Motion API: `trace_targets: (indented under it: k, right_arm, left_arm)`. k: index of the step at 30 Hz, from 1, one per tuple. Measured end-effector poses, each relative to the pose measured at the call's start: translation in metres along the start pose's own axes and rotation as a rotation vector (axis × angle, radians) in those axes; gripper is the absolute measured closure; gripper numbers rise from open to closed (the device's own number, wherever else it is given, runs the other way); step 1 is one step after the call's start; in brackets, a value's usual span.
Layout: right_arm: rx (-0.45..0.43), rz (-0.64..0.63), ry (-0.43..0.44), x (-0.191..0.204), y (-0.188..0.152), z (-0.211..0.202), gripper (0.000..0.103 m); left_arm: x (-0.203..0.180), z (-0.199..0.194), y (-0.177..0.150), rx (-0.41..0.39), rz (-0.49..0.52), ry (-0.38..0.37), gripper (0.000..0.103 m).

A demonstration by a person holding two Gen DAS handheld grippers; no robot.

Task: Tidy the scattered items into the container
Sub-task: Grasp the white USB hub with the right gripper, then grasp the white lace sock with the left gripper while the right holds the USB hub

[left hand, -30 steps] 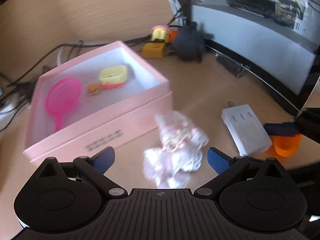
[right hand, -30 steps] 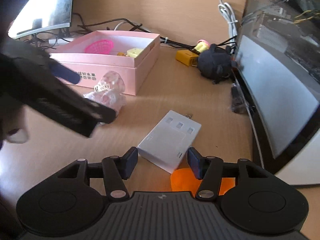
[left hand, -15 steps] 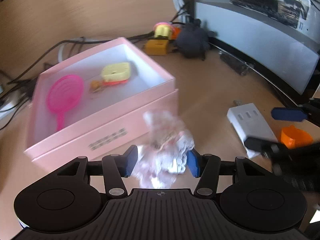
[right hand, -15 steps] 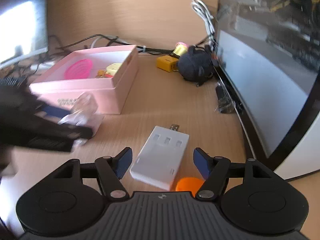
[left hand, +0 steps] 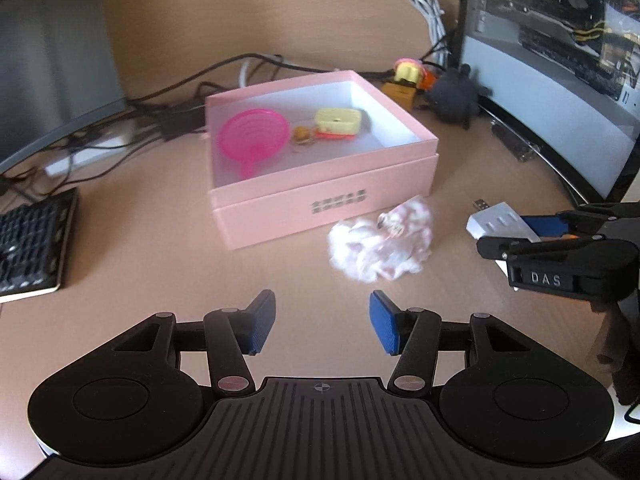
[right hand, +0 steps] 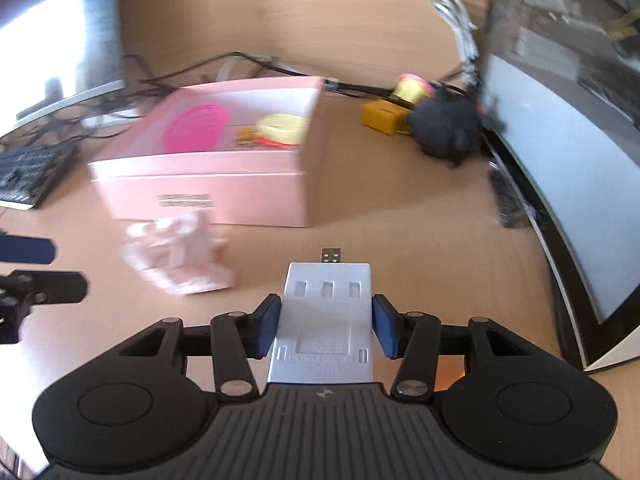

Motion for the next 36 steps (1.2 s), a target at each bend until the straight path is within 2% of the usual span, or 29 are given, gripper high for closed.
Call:
trace_targets:
  k: [13, 22, 29, 32, 34, 36]
  right_arm:
    - [-0.054, -0.100, 0.068, 0.067, -0.004, -0.044, 0.054]
    - [-0.070, -0.115, 0.066, 0.077, -0.004, -0.052, 0.054]
    - [-0.082, -0.147, 0.035, 0.069, 0.004, -0.050, 0.054]
    - [-0.080, -0.140, 0.008, 0.056, 0.009, -0.049, 0.054]
    - [-0.086, -0.124, -0.011, 0.043, 0.013, -0.051, 0.054]
    - [-0.094, -0.107, -0.058, 0.028, 0.015, -0.053, 0.054]
  left_arm:
    - [0.014, -0.029, -0.026, -0.016, -0.005, -0.016, 0.046]
    - [0.015, -0.032, -0.029, -0.023, 0.007, -0.032, 0.046]
    - [0.003, -0.025, -0.015, -0.049, 0.040, -0.060, 0.046]
    - [-0.014, -0.014, -0.003, -0.064, 0.067, -0.102, 0.036]
    - [-0.026, -0.001, 0.007, -0.078, 0.102, -0.108, 0.023]
    - [-0.038, 0.011, 0.016, -0.096, 0.145, -0.109, 0.022]
Point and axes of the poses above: each gripper's, at about its wrist camera, not at the fingertips, and z roughly the way its jaws point, x to its left, y to its top, the point moved 10 cm from there along z, roughly the way its jaws point
